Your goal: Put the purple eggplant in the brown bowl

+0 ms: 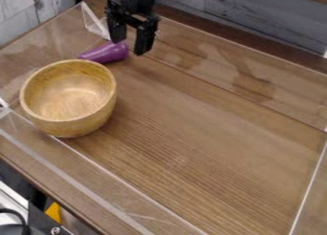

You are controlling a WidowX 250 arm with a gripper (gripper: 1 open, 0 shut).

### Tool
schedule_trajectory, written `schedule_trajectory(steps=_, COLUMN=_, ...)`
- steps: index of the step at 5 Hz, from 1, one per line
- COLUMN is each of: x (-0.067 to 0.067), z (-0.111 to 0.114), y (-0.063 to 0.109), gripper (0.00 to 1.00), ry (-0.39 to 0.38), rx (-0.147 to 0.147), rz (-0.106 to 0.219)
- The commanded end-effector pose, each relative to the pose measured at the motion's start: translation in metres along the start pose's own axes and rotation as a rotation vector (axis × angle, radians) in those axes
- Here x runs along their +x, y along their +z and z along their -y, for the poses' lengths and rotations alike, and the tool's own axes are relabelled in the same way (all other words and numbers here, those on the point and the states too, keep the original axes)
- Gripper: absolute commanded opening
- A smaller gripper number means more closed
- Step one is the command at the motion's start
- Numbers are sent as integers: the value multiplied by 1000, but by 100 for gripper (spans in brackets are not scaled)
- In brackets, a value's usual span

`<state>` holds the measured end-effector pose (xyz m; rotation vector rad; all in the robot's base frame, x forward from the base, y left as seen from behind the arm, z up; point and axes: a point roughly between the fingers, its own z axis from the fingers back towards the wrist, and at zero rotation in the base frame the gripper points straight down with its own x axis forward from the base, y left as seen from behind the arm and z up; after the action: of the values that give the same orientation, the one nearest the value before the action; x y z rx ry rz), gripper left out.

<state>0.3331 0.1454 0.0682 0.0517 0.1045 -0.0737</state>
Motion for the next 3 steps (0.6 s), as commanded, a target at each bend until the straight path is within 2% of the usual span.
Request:
schedule_trajectory(steps=1, x=10, z=-21, y=13, gripper=100, ry=2, rx=37, rz=63)
schedule_trajectory(steps=3, x=25, z=-45, y=-1, gripper=100, ry=-1, rx=43, rz=69)
